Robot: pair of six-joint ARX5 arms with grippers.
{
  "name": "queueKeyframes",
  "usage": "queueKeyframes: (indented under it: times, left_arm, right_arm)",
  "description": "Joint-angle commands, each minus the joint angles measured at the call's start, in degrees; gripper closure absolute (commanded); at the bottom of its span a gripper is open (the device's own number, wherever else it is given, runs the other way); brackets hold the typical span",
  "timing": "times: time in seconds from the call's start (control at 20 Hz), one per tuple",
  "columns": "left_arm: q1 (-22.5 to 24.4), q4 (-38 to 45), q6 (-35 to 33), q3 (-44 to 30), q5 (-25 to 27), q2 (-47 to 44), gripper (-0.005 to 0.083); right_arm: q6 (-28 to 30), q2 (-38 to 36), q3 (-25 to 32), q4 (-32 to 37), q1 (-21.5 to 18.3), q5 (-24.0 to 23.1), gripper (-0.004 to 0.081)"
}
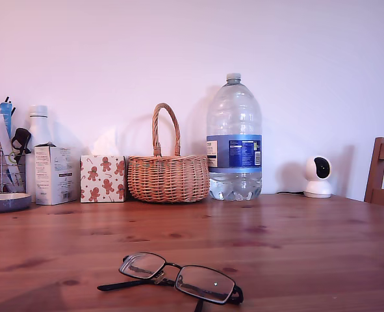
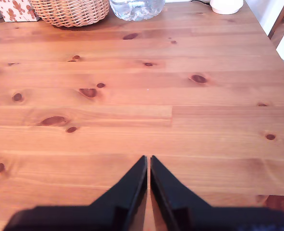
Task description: Pick up the glasses and open them, then place them back on the table
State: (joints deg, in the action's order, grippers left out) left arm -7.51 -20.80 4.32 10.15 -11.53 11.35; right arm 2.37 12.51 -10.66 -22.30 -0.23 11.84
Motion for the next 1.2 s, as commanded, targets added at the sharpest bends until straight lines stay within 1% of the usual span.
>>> queueKeyframes:
  times: [0.0, 0.35, 0.45, 0.5, 0.6, 0.65, 0.7, 0.8, 0.95, 1.15]
  left_arm:
    - [-0.13, 5.44, 0.15, -0.55, -0.02, 0.15, 0.0797]
    - [-0.13, 5.46, 0.15, -0.55, -0.04, 0.15, 0.0797]
    - [-0.13, 5.92, 0.24, -0.55, -0.24, 0.17, 0.0797]
    - [-0.13, 6.43, 0.33, -0.55, -1.01, 0.15, 0.0797]
    - [-0.17, 8.76, 3.45, -0.55, -4.59, 0.17, 0.0797]
    - [-0.17, 9.64, 3.69, -0.55, -6.49, 0.2, 0.0797]
    - [-0.24, 10.14, 3.61, -0.55, -8.11, 0.2, 0.0797]
    - [-0.83, 10.19, 2.91, -0.55, -9.75, 0.2, 0.0797]
    - [-2.99, 10.93, 1.53, -0.55, -10.99, 0.26, 0.0797]
    - [-7.85, 13.11, -0.76, -0.48, -10.88, 0.33, 0.0797]
  right_arm:
    - [-0.46, 0.24, 1.22, 4.87, 0.33, -0.37, 0.0781]
    - [-0.46, 0.24, 1.22, 4.94, 0.33, -0.37, 0.0781]
    - [-1.84, 0.24, 1.22, 5.31, 0.33, 0.15, 0.0781]
    - [-3.74, 0.24, 1.22, 5.51, 0.33, 0.87, 0.0781]
    - [-7.34, 0.24, 1.22, 5.68, 0.35, 2.43, 0.0781]
    - [-8.76, 0.24, 1.22, 5.92, 0.44, 3.04, 0.0781]
    - [-9.53, 0.24, 1.22, 6.21, 0.66, 3.37, 0.0781]
    - [-10.12, 0.33, 1.22, 6.62, 1.33, 5.6, 0.0781]
    - [-10.12, 0.35, 1.22, 6.82, 3.96, 7.91, 0.0781]
    - [-10.12, 0.35, 1.22, 6.84, 11.56, 8.74, 0.0781]
